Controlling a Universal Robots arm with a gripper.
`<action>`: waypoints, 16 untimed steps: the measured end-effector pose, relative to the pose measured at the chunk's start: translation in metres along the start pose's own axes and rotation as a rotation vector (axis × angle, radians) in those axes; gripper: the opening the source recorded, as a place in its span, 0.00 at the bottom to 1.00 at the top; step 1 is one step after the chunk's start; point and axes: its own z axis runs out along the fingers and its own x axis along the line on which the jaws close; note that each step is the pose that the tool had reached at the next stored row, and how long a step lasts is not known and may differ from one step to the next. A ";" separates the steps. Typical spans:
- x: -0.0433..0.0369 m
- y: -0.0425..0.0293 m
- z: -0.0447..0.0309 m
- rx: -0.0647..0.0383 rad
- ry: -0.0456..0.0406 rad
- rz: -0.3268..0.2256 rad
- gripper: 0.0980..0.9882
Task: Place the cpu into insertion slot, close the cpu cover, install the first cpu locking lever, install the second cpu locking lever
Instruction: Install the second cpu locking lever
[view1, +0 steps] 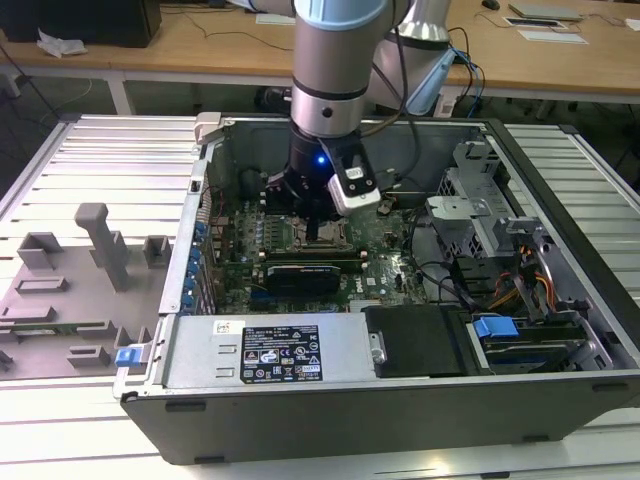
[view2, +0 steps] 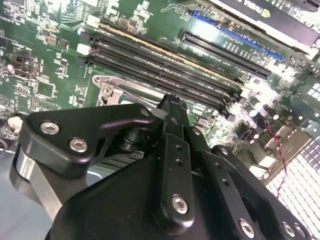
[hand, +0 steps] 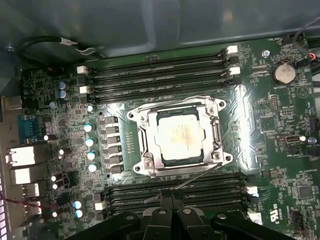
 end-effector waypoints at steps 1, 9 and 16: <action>0.0003 -0.0001 0.0013 -0.001 0.0001 0.000 0.01; 0.0102 -0.0081 0.0122 -0.056 0.0051 -0.002 0.01; 0.0086 -0.0319 0.0144 -0.216 0.0239 -0.012 0.01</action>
